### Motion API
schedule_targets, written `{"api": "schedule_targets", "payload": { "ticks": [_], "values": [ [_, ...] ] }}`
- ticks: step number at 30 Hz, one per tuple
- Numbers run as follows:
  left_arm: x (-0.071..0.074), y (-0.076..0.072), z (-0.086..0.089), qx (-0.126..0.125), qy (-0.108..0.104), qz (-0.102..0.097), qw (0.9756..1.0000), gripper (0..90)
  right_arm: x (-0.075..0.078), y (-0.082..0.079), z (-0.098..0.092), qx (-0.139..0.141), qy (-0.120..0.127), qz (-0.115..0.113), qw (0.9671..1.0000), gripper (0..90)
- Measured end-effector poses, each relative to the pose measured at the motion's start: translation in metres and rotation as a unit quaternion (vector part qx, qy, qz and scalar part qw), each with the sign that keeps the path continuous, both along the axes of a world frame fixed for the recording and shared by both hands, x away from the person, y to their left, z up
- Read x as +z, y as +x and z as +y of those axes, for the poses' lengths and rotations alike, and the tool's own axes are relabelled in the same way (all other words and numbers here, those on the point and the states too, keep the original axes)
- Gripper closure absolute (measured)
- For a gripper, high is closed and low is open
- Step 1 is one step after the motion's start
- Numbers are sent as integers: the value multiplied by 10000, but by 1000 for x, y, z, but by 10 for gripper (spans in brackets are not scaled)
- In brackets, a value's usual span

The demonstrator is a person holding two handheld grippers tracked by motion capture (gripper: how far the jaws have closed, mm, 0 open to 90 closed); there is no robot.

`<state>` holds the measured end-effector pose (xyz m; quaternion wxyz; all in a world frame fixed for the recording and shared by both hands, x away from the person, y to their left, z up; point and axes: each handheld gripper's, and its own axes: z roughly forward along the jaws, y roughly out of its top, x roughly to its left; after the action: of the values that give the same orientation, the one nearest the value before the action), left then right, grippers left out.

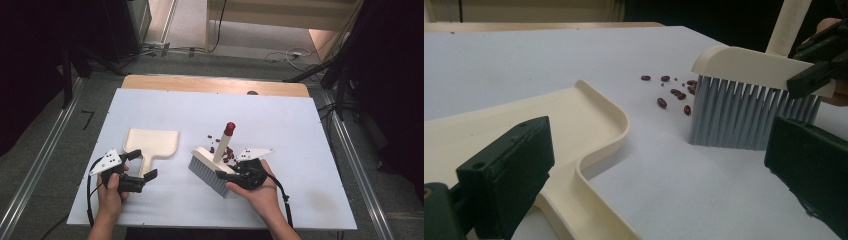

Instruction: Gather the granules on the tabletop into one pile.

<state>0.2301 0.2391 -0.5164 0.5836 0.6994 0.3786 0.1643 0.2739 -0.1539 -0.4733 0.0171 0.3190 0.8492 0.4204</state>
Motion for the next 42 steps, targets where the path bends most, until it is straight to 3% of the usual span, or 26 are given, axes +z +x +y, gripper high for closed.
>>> {"api": "schedule_targets", "payload": {
  "ticks": [16, 23, 31, 42],
  "values": [
    [0, 0, -1, -15, 15, 10, 10000, 0, 2, 20, -31, -577, -48, -163, 9982, 656],
    [0, 0, -1, -26, 7, 10, 10000, 0, 7, 21, -38, -741, -47, -241, 9969, 657],
    [0, 0, -1, -38, 35, 14, 10000, 0, 24, 11, -12, -679, -43, -525, 9963, 657],
    [0, 1, 0, -61, -16, 50, 10000, 0, 12, 16, 35, -833, 105, -375, 9958, 657]
  ]
}}
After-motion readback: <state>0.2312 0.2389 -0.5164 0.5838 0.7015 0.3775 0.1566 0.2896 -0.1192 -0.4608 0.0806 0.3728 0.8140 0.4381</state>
